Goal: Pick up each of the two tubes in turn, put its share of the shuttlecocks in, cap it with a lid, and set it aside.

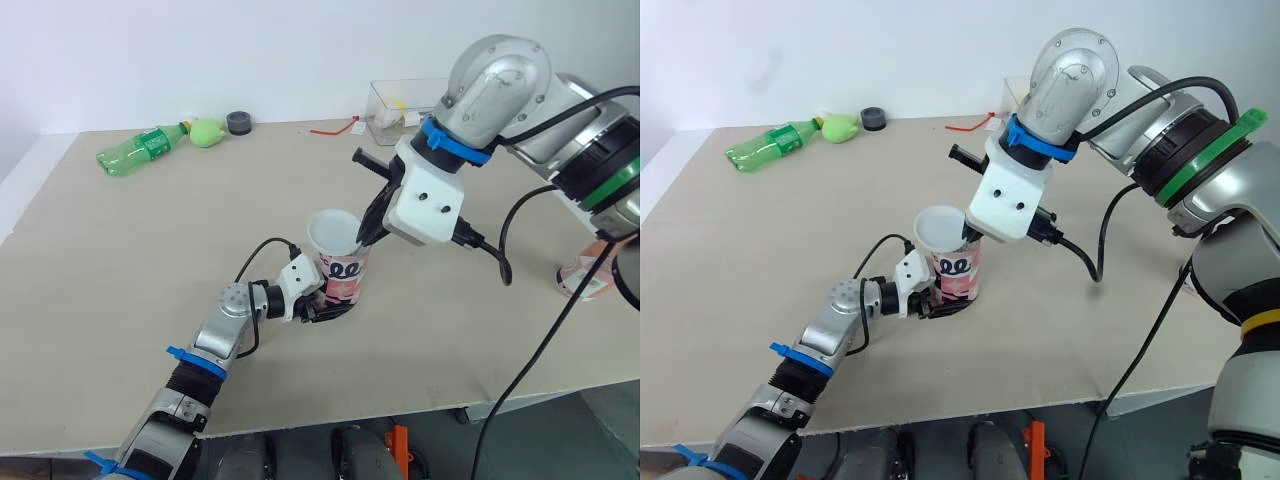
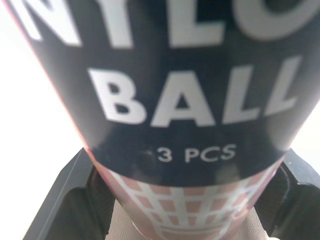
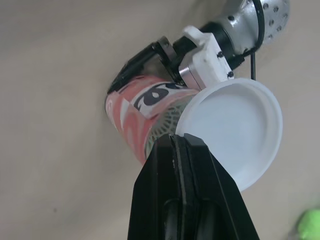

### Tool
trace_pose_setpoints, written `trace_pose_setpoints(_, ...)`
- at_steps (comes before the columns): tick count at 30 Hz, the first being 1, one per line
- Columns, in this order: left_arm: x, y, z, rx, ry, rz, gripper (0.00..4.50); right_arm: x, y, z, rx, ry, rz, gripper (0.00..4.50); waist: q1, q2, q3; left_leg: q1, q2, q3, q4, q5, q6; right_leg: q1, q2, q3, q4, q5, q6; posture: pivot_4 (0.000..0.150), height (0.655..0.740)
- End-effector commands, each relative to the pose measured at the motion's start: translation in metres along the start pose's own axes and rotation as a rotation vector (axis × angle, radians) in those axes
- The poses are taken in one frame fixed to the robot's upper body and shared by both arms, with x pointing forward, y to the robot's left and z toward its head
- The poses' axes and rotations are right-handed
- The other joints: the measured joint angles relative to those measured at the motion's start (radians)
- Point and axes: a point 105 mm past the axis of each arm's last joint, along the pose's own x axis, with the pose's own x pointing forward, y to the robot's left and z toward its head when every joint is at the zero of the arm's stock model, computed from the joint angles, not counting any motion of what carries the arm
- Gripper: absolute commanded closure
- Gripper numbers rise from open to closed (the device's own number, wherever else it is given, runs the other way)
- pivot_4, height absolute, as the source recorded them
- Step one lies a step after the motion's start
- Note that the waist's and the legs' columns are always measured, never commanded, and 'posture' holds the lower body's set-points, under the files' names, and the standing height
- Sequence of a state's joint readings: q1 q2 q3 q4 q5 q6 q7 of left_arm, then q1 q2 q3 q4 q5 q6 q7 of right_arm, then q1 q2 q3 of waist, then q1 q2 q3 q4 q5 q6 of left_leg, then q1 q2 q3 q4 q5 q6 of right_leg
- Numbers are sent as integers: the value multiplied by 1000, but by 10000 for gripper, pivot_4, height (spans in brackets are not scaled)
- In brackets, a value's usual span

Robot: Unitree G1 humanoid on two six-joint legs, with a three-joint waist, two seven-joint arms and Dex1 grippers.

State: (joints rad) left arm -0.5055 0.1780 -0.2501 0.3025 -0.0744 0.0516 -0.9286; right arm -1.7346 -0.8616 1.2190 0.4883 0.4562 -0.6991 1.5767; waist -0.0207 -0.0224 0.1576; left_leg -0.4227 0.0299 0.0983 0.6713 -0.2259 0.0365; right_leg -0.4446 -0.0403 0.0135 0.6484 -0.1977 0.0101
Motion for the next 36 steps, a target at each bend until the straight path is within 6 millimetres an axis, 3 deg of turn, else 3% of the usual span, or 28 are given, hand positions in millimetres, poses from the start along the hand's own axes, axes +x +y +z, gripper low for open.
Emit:
trace_pose_setpoints(1,1,-6,5,13,-16,-16,14919,-11,-1,-1,-17,35,20,44517,0,0,0,0,0,0,0,0,0,0,0,0,0,0,0,1500,7400)
trace_pose_setpoints(15,1,-9,4,2,-12,-29,14919,-5,10,-4,22,18,55,44517,0,0,0,0,0,-1,0,0,0,0,0,0,0,0,0,1500,7400)
trace_pose_setpoints(36,3,-8,0,-6,3,-28,14919,-11,21,0,46,18,87,44517,0,0,0,0,0,-1,0,0,0,1,-1,0,0,-2,-3,1500,7400)
